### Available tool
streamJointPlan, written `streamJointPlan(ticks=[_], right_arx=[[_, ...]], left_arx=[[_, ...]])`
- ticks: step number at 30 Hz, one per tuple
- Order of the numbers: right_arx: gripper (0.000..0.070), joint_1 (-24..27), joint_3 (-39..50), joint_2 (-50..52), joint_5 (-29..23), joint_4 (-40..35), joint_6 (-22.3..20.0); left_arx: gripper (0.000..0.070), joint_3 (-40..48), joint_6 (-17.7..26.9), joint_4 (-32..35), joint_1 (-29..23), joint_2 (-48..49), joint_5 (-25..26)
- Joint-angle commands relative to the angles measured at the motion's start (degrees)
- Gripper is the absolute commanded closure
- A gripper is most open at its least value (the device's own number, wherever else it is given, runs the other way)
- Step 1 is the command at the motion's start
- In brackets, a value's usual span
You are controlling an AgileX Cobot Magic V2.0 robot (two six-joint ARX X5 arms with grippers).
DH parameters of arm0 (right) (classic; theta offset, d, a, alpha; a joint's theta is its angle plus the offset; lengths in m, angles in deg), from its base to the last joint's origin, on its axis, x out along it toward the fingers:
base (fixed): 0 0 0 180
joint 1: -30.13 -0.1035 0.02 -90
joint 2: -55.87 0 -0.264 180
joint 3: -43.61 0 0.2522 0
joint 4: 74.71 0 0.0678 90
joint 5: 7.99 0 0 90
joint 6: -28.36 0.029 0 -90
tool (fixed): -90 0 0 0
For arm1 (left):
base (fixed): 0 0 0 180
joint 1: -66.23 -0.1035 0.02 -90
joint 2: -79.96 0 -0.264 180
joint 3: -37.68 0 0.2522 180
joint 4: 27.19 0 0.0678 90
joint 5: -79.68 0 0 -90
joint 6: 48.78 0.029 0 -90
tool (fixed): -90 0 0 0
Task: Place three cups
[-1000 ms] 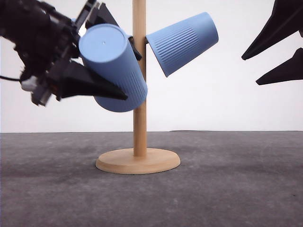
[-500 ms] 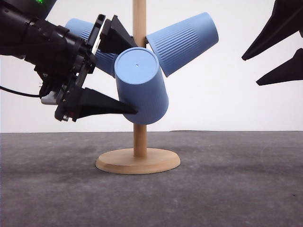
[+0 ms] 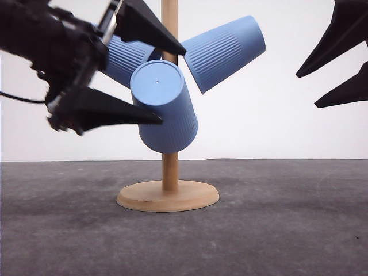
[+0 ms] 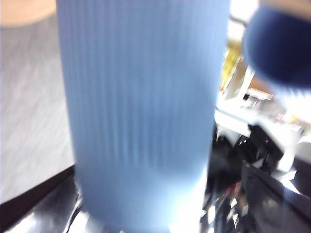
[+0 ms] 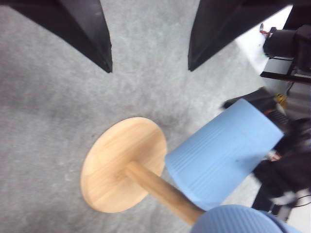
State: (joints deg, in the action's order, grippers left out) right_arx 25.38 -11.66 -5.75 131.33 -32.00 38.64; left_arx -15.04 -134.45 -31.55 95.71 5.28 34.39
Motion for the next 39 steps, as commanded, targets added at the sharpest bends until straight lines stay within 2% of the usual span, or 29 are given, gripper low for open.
streamJointPlan(ticks=[1, 4, 7, 9, 12, 16, 21, 24, 27, 29, 30, 31, 32, 39], right_arx=[[0.0388, 0.0, -1.1, -0.3, -0.1, -0.3, -0.9], [0.0388, 0.0, -1.1, -0.3, -0.3, -0.3, -0.9], [0.0388, 0.0, -1.1, -0.3, -0.3, -0.3, -0.9], [0.0388, 0.0, -1.1, -0.3, -0.3, -0.3, -0.9], [0.0387, 0.0, -1.1, -0.3, -0.2, -0.3, -1.6], [0.0362, 0.0, -1.1, -0.3, -0.3, -0.3, -5.1], [0.0361, 0.0, -1.1, -0.3, -3.9, -0.6, -9.6], [0.0361, 0.0, -1.1, -0.3, -6.2, -1.0, -13.0], [0.0361, 0.0, -1.1, -0.3, -7.3, -1.5, -14.7], [0.0377, 0.0, -1.1, -0.3, -7.3, -1.8, -15.5], [0.0444, 0.0, -1.1, -0.3, -7.3, -2.2, -15.5], [0.0587, 0.0, -1.1, -0.3, -7.4, -2.9, -15.5], [0.0692, 0.0, -1.1, -0.3, -7.4, -3.6, -15.6], [0.0687, 0.0, -1.1, -0.3, -7.0, -4.8, -15.4]], left_arx=[[0.0058, -0.6, 6.1, -3.8, 0.2, 2.3, 1.0], [0.0083, -0.6, 12.3, -9.6, 0.2, 6.8, 1.2], [0.0234, -0.6, 20.8, -15.7, 0.1, 12.1, -0.7], [0.0274, -0.6, 26.7, -20.6, -0.3, 15.8, -4.9], [0.0273, -0.6, 35.7, -26.9, -1.8, 21.2, -12.4], [0.0273, -0.6, 48.1, -31.4, -5.7, 26.9, -21.4], [0.0273, -0.6, 65.0, -33.4, -12.0, 30.8, -22.8], [0.0273, -0.6, 73.1, -34.5, -16.3, 31.2, -23.1], [0.0273, -0.6, 77.8, -34.8, -19.5, 31.2, -24.8], [0.0278, -0.6, 79.2, -34.8, -20.4, 31.2, -25.0], [0.0335, -0.6, 79.3, -34.8, -20.6, 31.2, -24.9], [0.0523, -0.6, 79.5, -35.0, -20.6, 31.2, -24.6], [0.0686, -0.6, 79.9, -35.2, -20.6, 31.3, -24.3], [0.0700, -0.7, 80.1, -35.3, -20.6, 31.7, -23.5]])
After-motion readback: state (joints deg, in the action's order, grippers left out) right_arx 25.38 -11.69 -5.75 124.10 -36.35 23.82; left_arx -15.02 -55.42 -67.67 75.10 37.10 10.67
